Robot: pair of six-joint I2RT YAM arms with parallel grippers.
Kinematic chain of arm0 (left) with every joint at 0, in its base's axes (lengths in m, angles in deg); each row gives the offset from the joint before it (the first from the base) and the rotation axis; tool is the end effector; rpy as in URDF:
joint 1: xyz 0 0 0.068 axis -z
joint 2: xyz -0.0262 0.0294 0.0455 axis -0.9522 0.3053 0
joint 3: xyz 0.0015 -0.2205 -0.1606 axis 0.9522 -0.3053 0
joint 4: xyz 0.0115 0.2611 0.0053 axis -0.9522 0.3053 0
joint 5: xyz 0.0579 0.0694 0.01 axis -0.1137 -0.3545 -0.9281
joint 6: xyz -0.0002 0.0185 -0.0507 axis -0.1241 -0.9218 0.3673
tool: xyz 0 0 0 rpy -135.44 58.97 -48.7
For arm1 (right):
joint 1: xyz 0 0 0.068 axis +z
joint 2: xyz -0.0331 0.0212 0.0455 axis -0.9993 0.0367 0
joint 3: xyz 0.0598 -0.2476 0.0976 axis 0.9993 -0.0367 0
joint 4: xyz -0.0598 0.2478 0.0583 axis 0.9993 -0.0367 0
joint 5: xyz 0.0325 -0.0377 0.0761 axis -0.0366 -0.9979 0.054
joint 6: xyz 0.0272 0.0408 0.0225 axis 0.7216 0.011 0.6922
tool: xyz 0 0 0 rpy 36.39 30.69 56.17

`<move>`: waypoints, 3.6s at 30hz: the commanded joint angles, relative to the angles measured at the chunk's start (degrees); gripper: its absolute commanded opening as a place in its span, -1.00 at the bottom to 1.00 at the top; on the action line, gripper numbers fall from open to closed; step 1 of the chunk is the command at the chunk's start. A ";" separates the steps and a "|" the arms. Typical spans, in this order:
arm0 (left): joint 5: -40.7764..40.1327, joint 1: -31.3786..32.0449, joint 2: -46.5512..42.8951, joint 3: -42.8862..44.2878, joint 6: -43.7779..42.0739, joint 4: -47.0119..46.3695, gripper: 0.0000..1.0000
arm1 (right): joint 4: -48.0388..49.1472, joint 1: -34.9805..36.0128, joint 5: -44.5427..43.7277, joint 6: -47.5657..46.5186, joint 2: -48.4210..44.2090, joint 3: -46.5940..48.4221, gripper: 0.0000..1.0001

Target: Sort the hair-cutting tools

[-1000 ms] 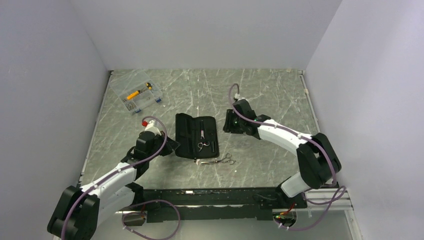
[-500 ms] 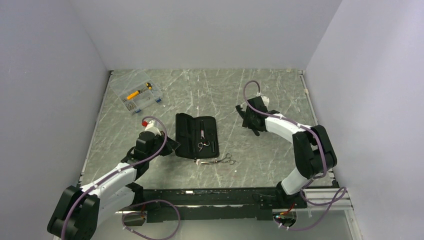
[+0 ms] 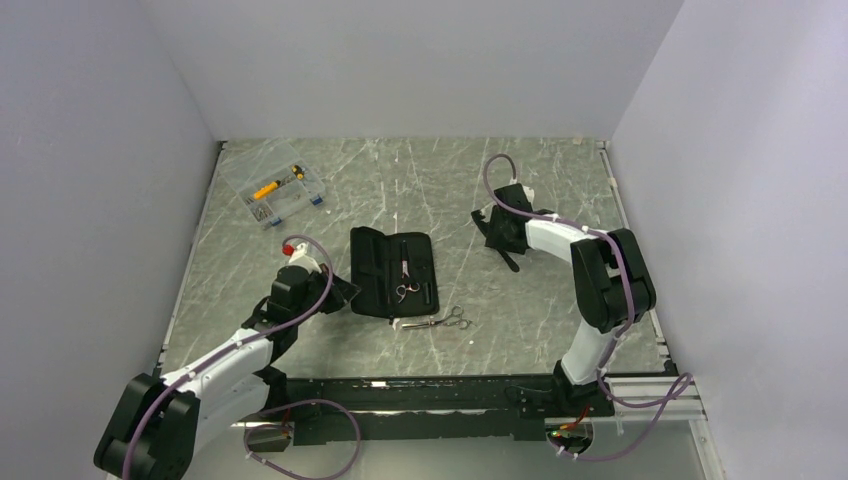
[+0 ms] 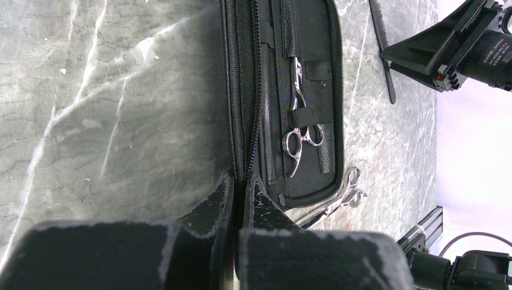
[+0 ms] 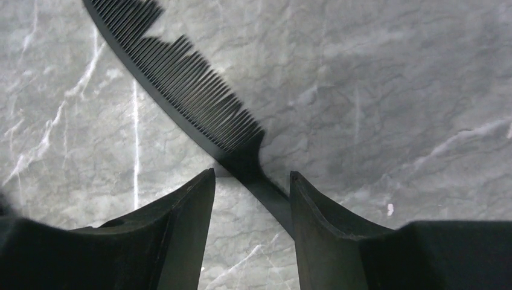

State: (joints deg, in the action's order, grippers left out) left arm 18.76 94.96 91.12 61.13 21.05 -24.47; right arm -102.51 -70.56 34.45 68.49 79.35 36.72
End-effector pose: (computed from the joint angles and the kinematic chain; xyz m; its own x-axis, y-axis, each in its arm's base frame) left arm 0.1652 -0.0755 0.1544 -0.6661 -0.5119 -0.5425 0.0329 0.7065 -0.7070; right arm 0.3343 0.0968 0.1566 -0.8067 0.2262 -0.5459 0.2098 0.9733 0.0932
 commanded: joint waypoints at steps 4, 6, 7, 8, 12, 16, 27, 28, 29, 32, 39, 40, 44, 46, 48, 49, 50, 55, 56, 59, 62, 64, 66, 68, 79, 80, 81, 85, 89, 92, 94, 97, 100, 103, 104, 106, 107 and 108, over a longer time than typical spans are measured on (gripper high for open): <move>0.69 0.28 -1.41 -0.87 -0.49 -0.96 -1.00 | -0.94 0.47 3.03 -0.60 1.55 0.55 -0.05; 0.71 0.24 -1.57 -0.92 -0.50 -0.89 -1.00 | -1.84 0.71 3.05 -0.17 1.69 0.14 -0.15; 0.72 0.24 -1.65 -0.92 -0.49 -0.84 -1.00 | -2.21 0.96 2.95 0.18 1.58 -0.22 -0.20; 0.64 0.28 -1.78 -0.96 -0.48 -0.80 -1.00 | -2.42 1.13 2.86 0.44 1.36 -0.78 -0.25; 0.10 0.28 -2.01 -0.86 -0.73 -0.26 -1.00 | -3.84 2.69 2.15 1.58 -0.10 -3.39 -0.46; 0.10 0.27 -1.74 -0.41 -0.88 0.30 -1.00 | -5.23 5.03 0.94 3.27 -1.68 -7.21 -0.59; -2.13 0.28 -1.31 0.10 0.05 1.95 -1.00 | -6.67 9.56 5.61 11.24 -8.60 -14.79 -0.67; -2.42 0.26 -0.97 0.39 0.04 2.24 -1.00 | -6.39 10.15 6.13 12.05 -9.12 -15.94 -0.67; -2.73 0.22 -0.73 0.62 0.09 2.58 -1.00 | -6.49 10.86 6.35 12.84 -9.73 -16.88 -0.67; -2.79 0.28 -0.30 0.81 0.28 2.36 -1.00 | -7.38 12.82 6.73 15.22 -11.93 -19.42 -0.67; -3.06 0.29 -0.26 1.10 0.05 1.55 -1.00 | -10.60 17.11 6.42 20.11 -18.56 -23.07 -0.65; -2.92 0.26 -0.03 1.04 -0.02 1.39 -1.00 | -11.08 17.74 6.33 20.92 -19.68 -23.65 -0.65; -2.45 0.25 0.81 0.69 0.14 0.49 -1.00 | -13.21 20.69 5.61 24.51 -23.52 -26.42 -0.64; -2.33 0.26 1.02 0.49 0.05 0.06 -1.00 | -13.84 21.76 5.44 26.06 -25.57 -28.33 -0.64; -2.20 0.28 1.19 0.49 -0.03 -0.05 -1.00 | -14.61 22.88 5.12 27.45 -27.38 -29.87 -0.64; -2.12 0.23 1.24 0.48 -0.12 -0.09 -1.00 | -14.98 23.31 5.08 28.08 -28.09 -30.57 -0.64; -2.12 0.26 1.20 0.48 -0.20 -0.20 -1.00 | -15.25 23.84 5.03 28.65 -28.91 -31.29 -0.64; -1.98 0.24 1.54 0.28 -0.22 -0.72 -1.00 | -17.40 26.50 4.90 31.48 -32.07 -33.73 -0.64; -1.92 0.28 1.61 0.19 -0.14 -0.82 -1.00 | -18.25 27.30 4.89 32.15 -32.80 -34.10 -0.64; -1.84 0.27 1.72 0.11 -0.12 -0.72 -1.00 | -20.60 29.77 4.41 34.51 -35.72 -34.92 -0.63; -2.25 0.28 1.60 0.20 -0.13 0.03 -1.00 | -24.13 32.05 3.36 36.97 -39.04 -34.89 -0.62; -2.61 0.20 1.26 0.35 -0.20 0.65 -1.00 | -25.91 32.84 2.52 37.69 -40.86 -33.85 -0.61; -3.01 0.22 0.67 0.55 -0.29 1.23 -1.00 | -27.59 33.16 1.62 37.36 -41.81 -31.83 -0.59; -3.26 0.21 0.10 1.02 -0.45 2.16 -1.00 | -29.15 33.54 0.69 36.57 -41.76 -29.01 -0.55; -3.24 0.25 -0.45 1.70 -0.31 3.79 -0.85 | -25.37 34.08 -0.03 27.69 -35.70 -22.82 -0.16; -3.33 0.23 -0.52 1.75 -0.43 4.16 -0.80 | -25.17 34.23 0.09 27.11 -35.15 -22.79 -0.17; -3.46 0.20 -0.65 1.75 -0.47 4.29 -0.76 | -24.72 34.15 0.44 26.43 -34.80 -22.94 -0.17; -3.74 0.22 -1.00 1.54 -0.36 4.45 -0.57 | -22.67 34.57 2.94 24.90 -32.98 -23.81 -0.21; -3.53 0.22 -1.21 1.49 -0.22 4.26 -0.36 | -21.79 36.40 4.18 25.39 -30.71 -24.57 -0.28; -3.48 0.22 -1.79 1.39 -0.13 4.47 -0.16 | -22.21 38.27 4.47 27.03 -30.55 -25.31 -0.36; -3.64 0.20 -2.44 1.26 -0.13 4.86 -0.05 | -22.72 39.58 4.54 28.59 -30.97 -26.22 -0.41; -4.07 0.21 -3.52 1.02 -0.05 5.59 0.03 | -23.47 41.85 4.54 31.09 -32.09 -27.41 -0.45; -4.53 0.23 -4.73 0.58 0.20 6.05 0.05 | -24.26 44.62 4.69 33.82 -33.15 -28.54 -0.47; -4.80 0.28 -5.58 0.27 0.29 6.60 0.06 | -25.64 48.26 4.51 37.15 -33.35 -28.68 -0.47; -4.82 0.23 -5.77 0.15 0.30 6.68 0.05 | -26.19 49.28 4.27 38.05 -33.23 -28.55 -0.47; -5.04 0.28 -6.15 -0.16 0.31 6.88 0.06 | -27.25 51.15 3.47 39.53 -33.22 -28.21 -0.47; -5.18 0.22 -6.30 -0.35 0.35 6.83 0.06 | -27.66 51.60 3.06 40.11 -33.27 -28.04 -0.43; -5.22 0.27 -6.43 -0.55 0.43 6.79 0.06 | -28.20 51.68 2.50 40.45 -33.49 -27.56 -0.35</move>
State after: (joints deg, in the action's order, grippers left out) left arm 14.76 95.03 85.74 61.22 21.12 -17.54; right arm -125.79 -20.63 37.69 104.34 45.72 9.95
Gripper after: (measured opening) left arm 0.528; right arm 0.276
